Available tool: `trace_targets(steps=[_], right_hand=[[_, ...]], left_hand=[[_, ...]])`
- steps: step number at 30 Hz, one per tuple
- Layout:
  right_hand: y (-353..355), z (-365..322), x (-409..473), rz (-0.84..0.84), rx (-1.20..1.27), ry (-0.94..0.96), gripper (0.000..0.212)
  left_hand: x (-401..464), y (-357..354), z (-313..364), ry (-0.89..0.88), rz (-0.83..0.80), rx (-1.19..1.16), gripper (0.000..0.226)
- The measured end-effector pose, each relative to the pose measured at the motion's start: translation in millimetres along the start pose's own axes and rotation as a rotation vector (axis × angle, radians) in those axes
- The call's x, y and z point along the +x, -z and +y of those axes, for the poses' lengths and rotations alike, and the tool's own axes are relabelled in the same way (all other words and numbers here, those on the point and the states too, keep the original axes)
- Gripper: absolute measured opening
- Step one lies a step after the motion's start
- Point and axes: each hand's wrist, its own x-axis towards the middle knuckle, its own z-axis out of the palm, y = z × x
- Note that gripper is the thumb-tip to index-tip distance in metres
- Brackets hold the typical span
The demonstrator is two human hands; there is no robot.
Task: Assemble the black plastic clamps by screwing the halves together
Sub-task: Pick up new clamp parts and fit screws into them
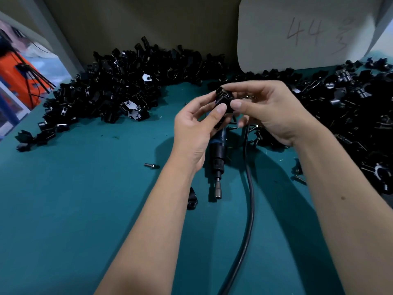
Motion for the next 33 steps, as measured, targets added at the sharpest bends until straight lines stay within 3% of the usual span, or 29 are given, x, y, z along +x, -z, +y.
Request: trace_targets(steps=[5, 12, 16, 18, 21, 23, 26, 30, 33], right_hand=[[3.5, -2.7, -3.4, -0.023, 0.012, -0.055, 0.035], [4.3, -17.3, -4.7, 0.005, -0.178, -0.098, 0.034], [16.3, -25.6, 0.1, -0.003, -0.879, -0.193, 0.006], [18.6, -27.2, -0.2, -0.097, -1.08, -0.326, 0.014], [9.1, -25.1, -3.4, -0.19, -1.124, -0.476, 0.021], [1.0, -20.7, -3.0, -0.195, -1.145, -0.488, 0.031], [-2.8, -12.6, -3.5, -0.171, -1.067, -0.505, 0.029], [1.0, -7.0, -9.6, -0.165, -1.034, -0.468, 0.02], [10.3, -8.2, -9.6, -0.103, -1.084, -0.402, 0.025]], left_hand=[[1.6, 0.9, -0.4, -0.026, 0.034, 0.058, 0.017], [1.0, 2.7, 1.2, -0.03, 0.028, 0.098, 0.017], [4.1, 6.5, 1.9, 0.018, 0.121, 0.001, 0.013], [5.9, 10.8, 3.5, 0.038, 0.167, -0.027, 0.011], [8.0, 15.8, 8.2, 0.055, 0.222, -0.075, 0.009], [8.3, 17.0, 10.6, 0.071, 0.259, -0.106, 0.007], [7.4, 18.1, 11.6, 0.086, 0.281, -0.119, 0.005], [6.7, 17.2, 12.9, 0.1, 0.29, -0.121, 0.004], [6.6, 15.8, 12.9, 0.112, 0.287, -0.113, 0.004]])
